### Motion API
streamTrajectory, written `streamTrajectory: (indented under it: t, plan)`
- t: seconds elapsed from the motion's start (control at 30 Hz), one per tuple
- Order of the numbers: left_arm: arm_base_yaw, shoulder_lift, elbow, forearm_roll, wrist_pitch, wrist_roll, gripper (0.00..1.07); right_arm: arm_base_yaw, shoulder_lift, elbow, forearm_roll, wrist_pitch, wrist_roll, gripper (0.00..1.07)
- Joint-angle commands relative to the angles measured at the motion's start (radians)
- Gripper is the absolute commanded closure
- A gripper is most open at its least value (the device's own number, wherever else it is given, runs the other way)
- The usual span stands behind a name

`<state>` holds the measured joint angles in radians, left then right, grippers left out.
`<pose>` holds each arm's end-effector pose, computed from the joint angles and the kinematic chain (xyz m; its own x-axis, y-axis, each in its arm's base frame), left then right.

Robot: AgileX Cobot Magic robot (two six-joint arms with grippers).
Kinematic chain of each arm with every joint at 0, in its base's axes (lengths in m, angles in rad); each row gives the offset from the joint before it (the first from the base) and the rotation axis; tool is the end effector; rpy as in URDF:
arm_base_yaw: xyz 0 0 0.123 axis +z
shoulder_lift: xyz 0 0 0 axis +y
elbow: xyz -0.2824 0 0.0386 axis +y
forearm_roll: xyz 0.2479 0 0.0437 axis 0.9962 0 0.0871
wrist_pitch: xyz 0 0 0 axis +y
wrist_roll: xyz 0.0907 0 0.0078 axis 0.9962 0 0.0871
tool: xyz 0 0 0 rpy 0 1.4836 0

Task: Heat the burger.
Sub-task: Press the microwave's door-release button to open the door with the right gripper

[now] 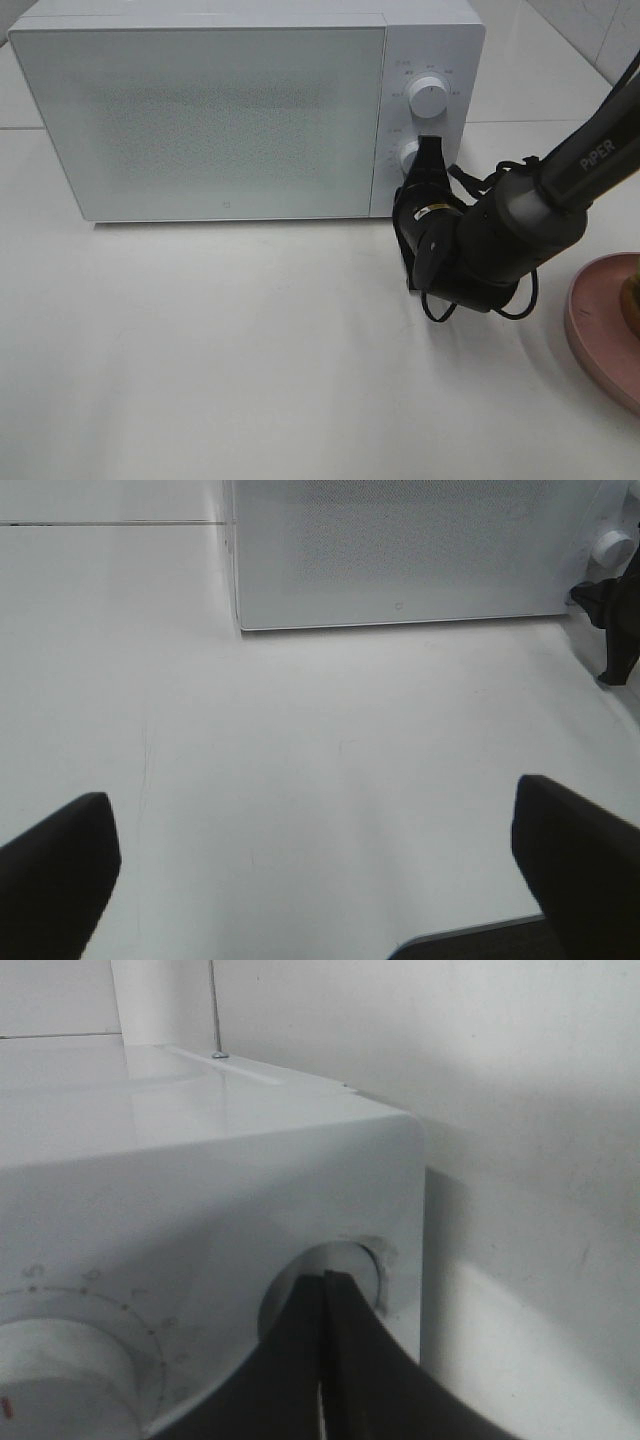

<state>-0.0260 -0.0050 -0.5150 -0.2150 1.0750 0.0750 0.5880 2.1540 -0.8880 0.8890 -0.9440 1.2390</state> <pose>-0.0095 -0.0169 0.2816 -0.4473 -0.0164 -0.8942 0.1811 0.9775 -0.1085 0.3372 0.1561 0.0824 0.1429 0.9897 -0.0093 0.3448 -0.0409 0.9378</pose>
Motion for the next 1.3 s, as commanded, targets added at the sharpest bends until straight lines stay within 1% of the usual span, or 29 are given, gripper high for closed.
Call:
streamTrajectory:
  t: [0.03, 0.2, 0.4, 0.73, 0.93, 1.1, 1.17, 1.3]
  plan:
    - [-0.002, -0.016, -0.001, -0.003, -0.009, 0.003, 0.07, -0.028, -0.006, -0.03, -0.024, -0.122, -0.024, 1.07]
    - [-0.002, -0.016, -0.001, -0.003, -0.009, 0.003, 0.07, -0.028, 0.003, -0.053, -0.025, -0.126, -0.028, 1.07]
    - [-0.002, -0.016, -0.001, -0.003, -0.009, 0.003, 0.07, -0.028, 0.035, -0.107, -0.018, -0.165, -0.025, 1.07]
    - [-0.002, -0.016, -0.001, -0.003, -0.009, 0.003, 0.07, -0.028, 0.035, -0.107, -0.018, -0.168, -0.03, 1.07]
    - [-0.002, -0.016, -0.001, -0.003, -0.009, 0.003, 0.07, -0.027, 0.026, -0.106, -0.018, -0.123, -0.04, 1.07]
    - [-0.002, -0.016, -0.001, -0.003, -0.009, 0.003, 0.07, -0.026, 0.008, -0.086, -0.018, -0.084, -0.051, 1.07]
    - [-0.002, -0.016, -0.001, -0.003, -0.009, 0.003, 0.07, -0.026, -0.012, -0.045, -0.011, -0.079, -0.056, 1.07]
    - [-0.002, -0.016, -0.001, -0.003, -0.009, 0.003, 0.07, -0.026, -0.031, -0.007, -0.027, -0.043, -0.075, 1.07]
